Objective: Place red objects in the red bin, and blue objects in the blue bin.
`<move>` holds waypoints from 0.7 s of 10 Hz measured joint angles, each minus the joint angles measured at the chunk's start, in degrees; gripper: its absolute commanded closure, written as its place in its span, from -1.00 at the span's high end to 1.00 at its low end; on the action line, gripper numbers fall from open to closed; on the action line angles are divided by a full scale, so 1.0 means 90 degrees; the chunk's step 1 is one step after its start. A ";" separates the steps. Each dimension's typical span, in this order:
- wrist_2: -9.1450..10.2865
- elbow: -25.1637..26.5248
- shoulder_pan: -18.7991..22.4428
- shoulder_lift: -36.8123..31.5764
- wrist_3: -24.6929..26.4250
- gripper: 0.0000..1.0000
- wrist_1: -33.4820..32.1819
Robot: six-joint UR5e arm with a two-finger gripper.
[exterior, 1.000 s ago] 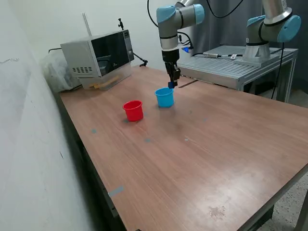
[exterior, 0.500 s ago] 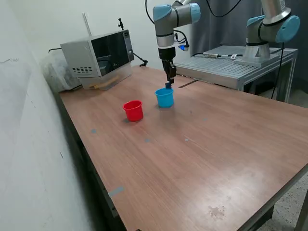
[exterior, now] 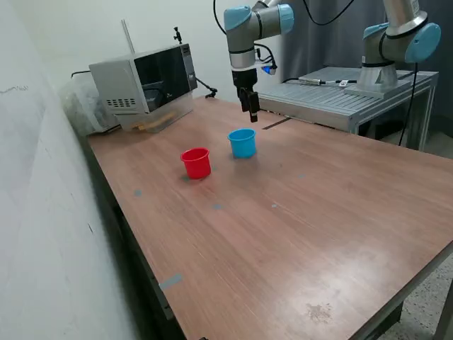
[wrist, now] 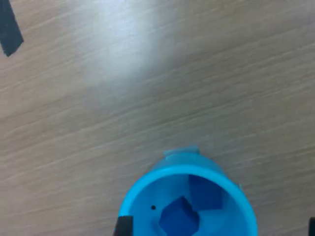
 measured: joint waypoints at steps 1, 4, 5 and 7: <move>-0.0005 0.0044 0.0004 -0.0113 -0.0001 1.00 0.0001; 0.0014 0.0219 0.0076 -0.0921 0.0002 1.00 0.0207; 0.0022 0.0249 0.0162 -0.1268 0.0003 1.00 0.0425; 0.0031 0.0275 0.0520 -0.1986 0.0003 1.00 0.1005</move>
